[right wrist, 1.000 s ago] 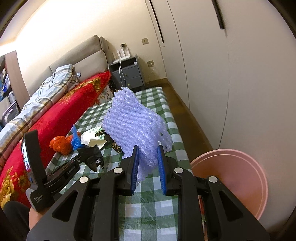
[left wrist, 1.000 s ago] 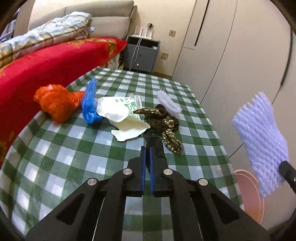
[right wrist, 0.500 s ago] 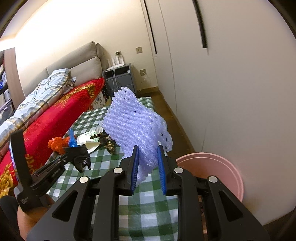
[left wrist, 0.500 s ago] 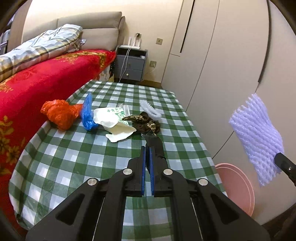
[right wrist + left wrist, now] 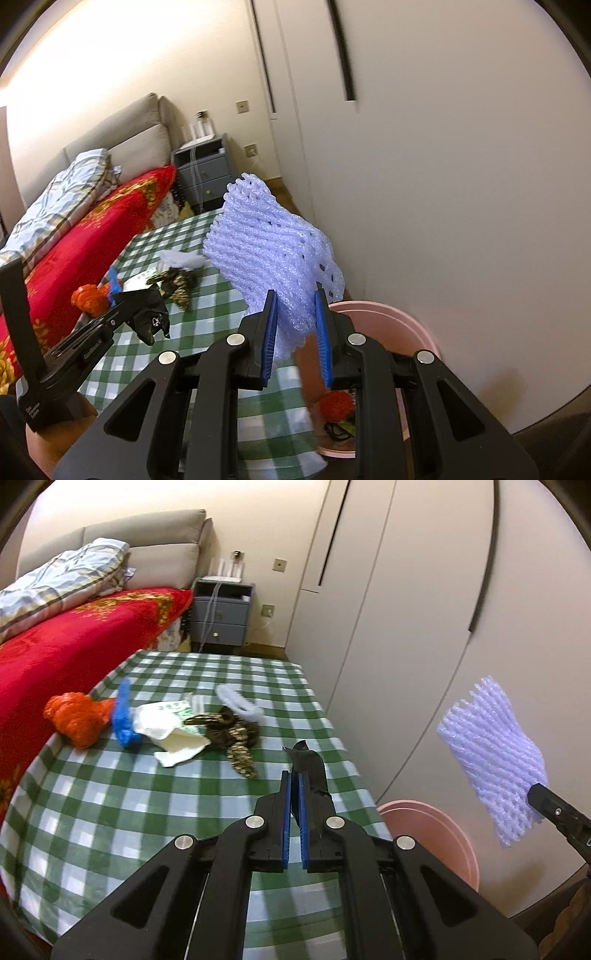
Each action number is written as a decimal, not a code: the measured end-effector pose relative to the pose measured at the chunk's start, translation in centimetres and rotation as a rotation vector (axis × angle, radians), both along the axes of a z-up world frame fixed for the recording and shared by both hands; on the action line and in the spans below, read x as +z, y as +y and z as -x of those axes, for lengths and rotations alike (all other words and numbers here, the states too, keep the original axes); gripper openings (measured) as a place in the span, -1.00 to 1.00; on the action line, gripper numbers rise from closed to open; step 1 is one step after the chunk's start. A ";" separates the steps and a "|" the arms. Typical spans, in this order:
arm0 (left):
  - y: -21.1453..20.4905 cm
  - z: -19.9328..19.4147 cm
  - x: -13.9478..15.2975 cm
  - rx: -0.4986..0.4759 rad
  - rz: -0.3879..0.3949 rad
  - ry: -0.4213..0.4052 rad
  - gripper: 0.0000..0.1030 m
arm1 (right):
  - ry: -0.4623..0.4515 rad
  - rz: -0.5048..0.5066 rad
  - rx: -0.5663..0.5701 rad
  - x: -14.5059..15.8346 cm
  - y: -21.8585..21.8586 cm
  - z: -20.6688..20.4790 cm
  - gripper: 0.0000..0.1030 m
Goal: Collect trash
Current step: 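Open the right gripper over the pink bin to drop the foam net, then grasp the blue plastic bag with the left gripper while the right grasps the gold-patterned cloth, then carry the blue bag and gold cloth over the pink bin with both grippers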
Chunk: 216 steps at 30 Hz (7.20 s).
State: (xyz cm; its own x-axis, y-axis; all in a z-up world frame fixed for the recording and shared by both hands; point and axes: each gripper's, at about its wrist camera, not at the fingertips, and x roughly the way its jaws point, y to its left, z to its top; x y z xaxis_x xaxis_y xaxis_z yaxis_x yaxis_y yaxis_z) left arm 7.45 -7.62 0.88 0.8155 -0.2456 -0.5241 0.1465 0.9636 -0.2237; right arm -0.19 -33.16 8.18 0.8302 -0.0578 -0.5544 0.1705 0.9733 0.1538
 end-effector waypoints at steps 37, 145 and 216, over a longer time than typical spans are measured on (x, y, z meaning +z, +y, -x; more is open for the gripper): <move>-14.0 -3.1 -5.0 -0.327 0.032 0.081 -0.89 | 0.139 -0.021 -0.266 -3.8 -7.0 -2.1 -0.46; 14.6 -9.3 -3.8 0.394 0.043 0.104 -0.96 | 0.161 -0.212 0.470 -8.8 17.1 -15.9 -0.89; -4.1 0.9 -3.4 -0.128 -0.015 0.066 -0.96 | 0.019 -0.077 0.028 0.9 -2.0 -3.0 -0.89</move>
